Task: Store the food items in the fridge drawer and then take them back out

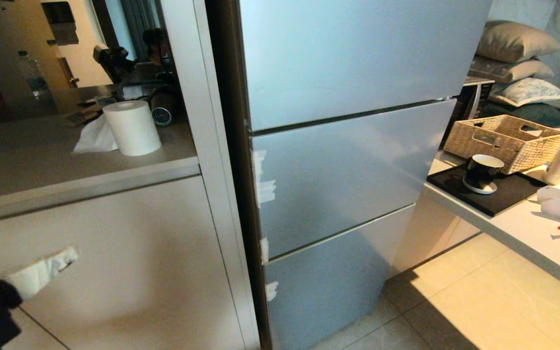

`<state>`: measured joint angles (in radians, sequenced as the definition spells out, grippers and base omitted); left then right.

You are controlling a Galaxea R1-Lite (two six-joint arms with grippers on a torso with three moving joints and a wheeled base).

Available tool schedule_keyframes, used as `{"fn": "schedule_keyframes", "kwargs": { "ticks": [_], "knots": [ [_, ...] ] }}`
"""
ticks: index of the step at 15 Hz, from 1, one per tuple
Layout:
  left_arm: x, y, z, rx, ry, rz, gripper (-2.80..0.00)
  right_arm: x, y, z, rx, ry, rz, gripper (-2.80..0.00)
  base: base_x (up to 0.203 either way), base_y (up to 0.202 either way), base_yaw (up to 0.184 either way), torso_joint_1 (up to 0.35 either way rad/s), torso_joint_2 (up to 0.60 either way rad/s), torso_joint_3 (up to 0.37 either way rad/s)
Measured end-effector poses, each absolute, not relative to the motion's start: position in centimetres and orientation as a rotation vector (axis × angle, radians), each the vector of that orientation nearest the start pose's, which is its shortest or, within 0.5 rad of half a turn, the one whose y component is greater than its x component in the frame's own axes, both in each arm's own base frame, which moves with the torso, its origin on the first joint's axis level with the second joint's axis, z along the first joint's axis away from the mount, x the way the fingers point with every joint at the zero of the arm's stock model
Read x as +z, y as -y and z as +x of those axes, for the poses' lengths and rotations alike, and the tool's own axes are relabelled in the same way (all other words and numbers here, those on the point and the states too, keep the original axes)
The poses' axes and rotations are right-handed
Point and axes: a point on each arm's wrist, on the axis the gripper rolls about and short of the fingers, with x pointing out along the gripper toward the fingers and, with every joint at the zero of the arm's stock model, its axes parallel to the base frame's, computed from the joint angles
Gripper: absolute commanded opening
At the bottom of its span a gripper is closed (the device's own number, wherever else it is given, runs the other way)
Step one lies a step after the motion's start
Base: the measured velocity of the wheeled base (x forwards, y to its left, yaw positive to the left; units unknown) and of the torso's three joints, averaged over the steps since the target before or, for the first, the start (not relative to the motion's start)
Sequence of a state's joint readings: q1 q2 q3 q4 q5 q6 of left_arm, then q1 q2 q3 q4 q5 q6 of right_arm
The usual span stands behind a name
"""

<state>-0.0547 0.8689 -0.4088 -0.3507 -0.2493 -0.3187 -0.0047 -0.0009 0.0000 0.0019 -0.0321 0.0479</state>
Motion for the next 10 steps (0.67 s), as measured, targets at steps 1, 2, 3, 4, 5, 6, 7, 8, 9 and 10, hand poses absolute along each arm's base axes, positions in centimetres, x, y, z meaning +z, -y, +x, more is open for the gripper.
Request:
{"fn": "schedule_keyframes", "kwargs": {
  "ticks": [1,2,3,4,5,6,7,8,9,10],
  "knots": [
    [20.7,1.2,11.0,-0.285,-0.179,-0.338,-2.80,7.5,0.1,-2.3,-0.037,0.000,0.047,-2.80,0.000,0.000,0.000,0.000,0.00,0.000],
    [20.5,1.3,12.1,-0.285,-0.200,-0.345,-2.80,7.5,0.1,-2.3,-0.037,0.000,0.047,-2.80,0.000,0.000,0.000,0.000,0.00,0.000],
    [20.3,1.3,13.1,-0.284,-0.214,-0.349,-2.80,7.5,0.1,-2.3,-0.037,0.000,0.048,-2.80,0.000,0.000,0.000,0.000,0.00,0.000],
    [20.0,1.4,14.0,-0.282,-0.226,-0.350,-2.80,7.5,0.1,-2.3,-0.037,0.000,0.048,-2.80,0.000,0.000,0.000,0.000,0.00,0.000],
    [19.8,1.4,14.8,-0.282,-0.230,-0.350,-2.80,7.5,0.1,-2.3,-0.037,0.000,0.048,-2.80,0.000,0.000,0.000,0.000,0.00,0.000],
    [19.6,1.5,15.6,-0.281,-0.235,-0.351,-2.80,7.5,0.1,-2.3,-0.037,0.000,0.048,-2.80,0.000,0.000,0.000,0.000,0.00,0.000],
    [19.3,1.5,16.2,-0.280,-0.243,-0.352,-2.80,7.5,0.1,-2.3,-0.037,0.000,0.047,-2.80,0.000,0.000,0.000,0.000,0.00,0.000],
    [19.0,1.5,16.7,-0.279,-0.250,-0.352,-2.80,7.5,0.1,-2.3,-0.036,0.000,0.047,-2.80,0.000,0.000,0.000,0.000,0.00,0.000],
    [18.7,1.6,17.1,-0.276,-0.263,-0.353,-2.80,7.5,0.1,-2.3,-0.037,0.000,0.047,-2.80,0.000,0.000,0.000,0.000,0.00,0.000],
    [18.4,1.6,17.5,-0.274,-0.276,-0.354,-2.80,7.5,0.1,-2.3,-0.037,0.000,0.047,-2.80,0.000,0.000,0.000,0.000,0.00,0.000]
  ]
}}
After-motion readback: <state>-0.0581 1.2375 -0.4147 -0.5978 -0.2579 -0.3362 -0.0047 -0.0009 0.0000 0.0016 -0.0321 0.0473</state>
